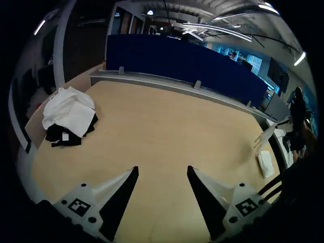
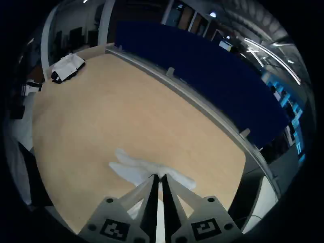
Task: Fold towel
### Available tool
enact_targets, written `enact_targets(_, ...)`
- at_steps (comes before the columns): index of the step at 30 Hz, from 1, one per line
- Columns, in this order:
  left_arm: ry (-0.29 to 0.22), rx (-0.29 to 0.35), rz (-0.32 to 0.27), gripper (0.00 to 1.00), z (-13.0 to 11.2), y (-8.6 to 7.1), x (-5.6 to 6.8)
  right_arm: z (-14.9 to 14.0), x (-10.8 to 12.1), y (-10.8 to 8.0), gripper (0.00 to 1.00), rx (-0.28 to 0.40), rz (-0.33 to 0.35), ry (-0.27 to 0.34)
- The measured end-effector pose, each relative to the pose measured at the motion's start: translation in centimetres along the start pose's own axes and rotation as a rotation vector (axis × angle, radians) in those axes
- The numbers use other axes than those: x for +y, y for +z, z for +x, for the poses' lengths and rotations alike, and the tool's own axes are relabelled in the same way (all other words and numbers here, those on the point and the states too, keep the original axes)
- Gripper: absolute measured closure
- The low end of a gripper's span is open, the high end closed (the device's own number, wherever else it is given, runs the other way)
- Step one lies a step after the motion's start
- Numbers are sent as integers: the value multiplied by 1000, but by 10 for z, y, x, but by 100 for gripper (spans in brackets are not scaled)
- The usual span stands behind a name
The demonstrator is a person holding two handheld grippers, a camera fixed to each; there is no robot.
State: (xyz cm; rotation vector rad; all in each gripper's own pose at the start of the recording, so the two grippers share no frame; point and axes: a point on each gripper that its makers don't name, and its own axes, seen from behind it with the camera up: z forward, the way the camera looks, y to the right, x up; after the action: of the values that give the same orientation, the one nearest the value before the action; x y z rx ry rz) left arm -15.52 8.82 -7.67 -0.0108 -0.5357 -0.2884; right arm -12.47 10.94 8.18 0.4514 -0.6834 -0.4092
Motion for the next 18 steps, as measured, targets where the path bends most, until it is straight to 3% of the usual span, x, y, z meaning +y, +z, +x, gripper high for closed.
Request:
enact_targets(11,19,-9,-15,11,3,6,16,-27,17,-3,94,-32,-9,21)
enact_targets(18,33,-10,-28,11,8,8,24,-51,19,-16,94,-50,-17,40)
